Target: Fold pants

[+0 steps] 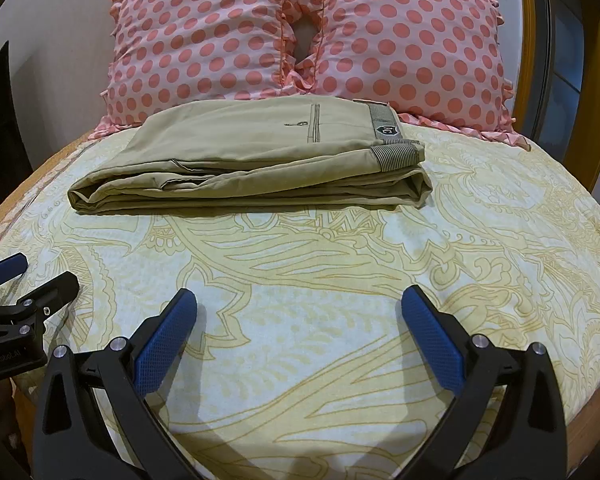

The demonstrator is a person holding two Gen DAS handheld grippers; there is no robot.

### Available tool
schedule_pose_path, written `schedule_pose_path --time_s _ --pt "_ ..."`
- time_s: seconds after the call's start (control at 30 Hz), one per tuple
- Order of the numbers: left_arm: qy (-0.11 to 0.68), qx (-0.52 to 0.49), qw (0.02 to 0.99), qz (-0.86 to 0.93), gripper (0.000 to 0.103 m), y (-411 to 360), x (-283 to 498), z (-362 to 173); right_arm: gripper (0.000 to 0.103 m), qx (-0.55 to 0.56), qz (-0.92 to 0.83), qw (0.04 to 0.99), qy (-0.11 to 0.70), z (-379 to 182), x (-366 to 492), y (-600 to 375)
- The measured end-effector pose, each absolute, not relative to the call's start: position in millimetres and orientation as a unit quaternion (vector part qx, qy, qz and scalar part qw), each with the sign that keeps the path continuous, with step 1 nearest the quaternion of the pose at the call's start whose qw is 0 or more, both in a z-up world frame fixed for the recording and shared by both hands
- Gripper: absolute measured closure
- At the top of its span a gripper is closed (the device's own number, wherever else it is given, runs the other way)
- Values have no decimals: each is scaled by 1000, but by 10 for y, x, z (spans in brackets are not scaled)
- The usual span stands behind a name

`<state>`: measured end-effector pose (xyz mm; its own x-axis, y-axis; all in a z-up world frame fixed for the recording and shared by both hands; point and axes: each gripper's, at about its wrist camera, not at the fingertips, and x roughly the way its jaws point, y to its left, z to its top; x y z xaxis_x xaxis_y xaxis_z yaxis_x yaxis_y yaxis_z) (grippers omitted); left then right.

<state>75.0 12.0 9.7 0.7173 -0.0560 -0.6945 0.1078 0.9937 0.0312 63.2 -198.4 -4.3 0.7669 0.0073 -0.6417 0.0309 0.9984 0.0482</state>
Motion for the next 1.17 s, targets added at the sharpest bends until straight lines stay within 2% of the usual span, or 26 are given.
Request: schedule_pose_path --time_s 1.17 --pt "375 37 925 -47 2 114 747 88 1 28 -7 940 340 -55 638 -1978"
